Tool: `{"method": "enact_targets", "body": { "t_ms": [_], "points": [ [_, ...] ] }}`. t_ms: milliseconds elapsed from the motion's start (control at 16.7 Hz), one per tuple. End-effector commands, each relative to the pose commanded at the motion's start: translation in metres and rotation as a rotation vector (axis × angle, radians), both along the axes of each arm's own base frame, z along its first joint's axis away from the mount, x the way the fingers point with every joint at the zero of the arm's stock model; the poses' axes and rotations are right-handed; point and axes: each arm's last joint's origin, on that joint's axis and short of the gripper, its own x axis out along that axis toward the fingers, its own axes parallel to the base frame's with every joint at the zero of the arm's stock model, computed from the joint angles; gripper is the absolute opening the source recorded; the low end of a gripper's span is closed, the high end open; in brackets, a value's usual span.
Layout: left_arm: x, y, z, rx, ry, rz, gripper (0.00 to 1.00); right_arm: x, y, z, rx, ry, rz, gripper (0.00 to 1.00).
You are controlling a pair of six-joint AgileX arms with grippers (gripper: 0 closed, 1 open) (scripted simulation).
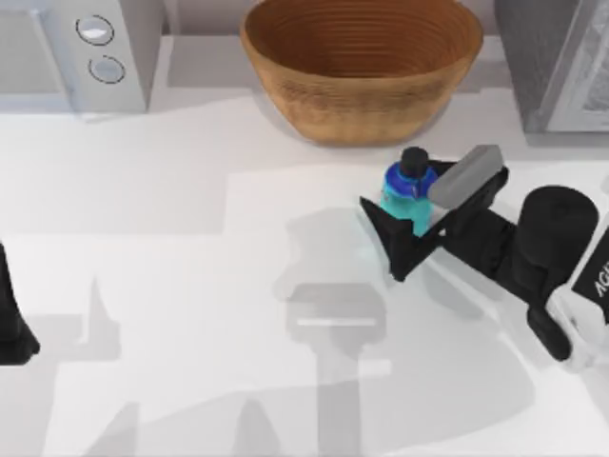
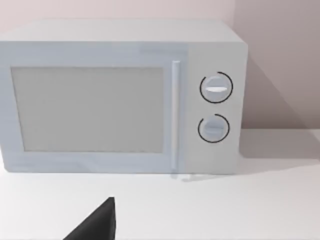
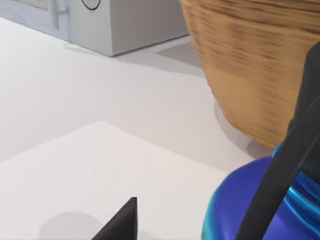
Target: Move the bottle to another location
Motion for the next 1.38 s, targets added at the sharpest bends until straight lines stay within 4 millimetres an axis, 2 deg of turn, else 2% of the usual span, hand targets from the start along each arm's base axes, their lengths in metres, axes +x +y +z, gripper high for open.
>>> {"method": "enact_targets", "body": {
  "t_ms": [540, 1140, 1260, 1380],
  "points": [
    [0.000, 0.000, 0.000, 0.000, 0.000, 0.000, 1.00, 0.000, 0.000, 0.000, 0.000, 0.000, 0.000, 0.02],
    [0.000, 0.000, 0.000, 0.000, 0.000, 0.000, 1.00, 0.001, -0.002, 0.000, 0.000, 0.000, -0.003, 0.00],
    [0.000, 0.000, 0.000, 0.000, 0.000, 0.000, 1.00, 0.006, -0.012, 0.000, -0.013, 0.004, -0.003, 0.00],
    [0.000, 0.000, 0.000, 0.000, 0.000, 0.000, 1.00, 0.016, -0.036, -0.002, -0.038, 0.020, -0.001, 0.00]
  ]
}}
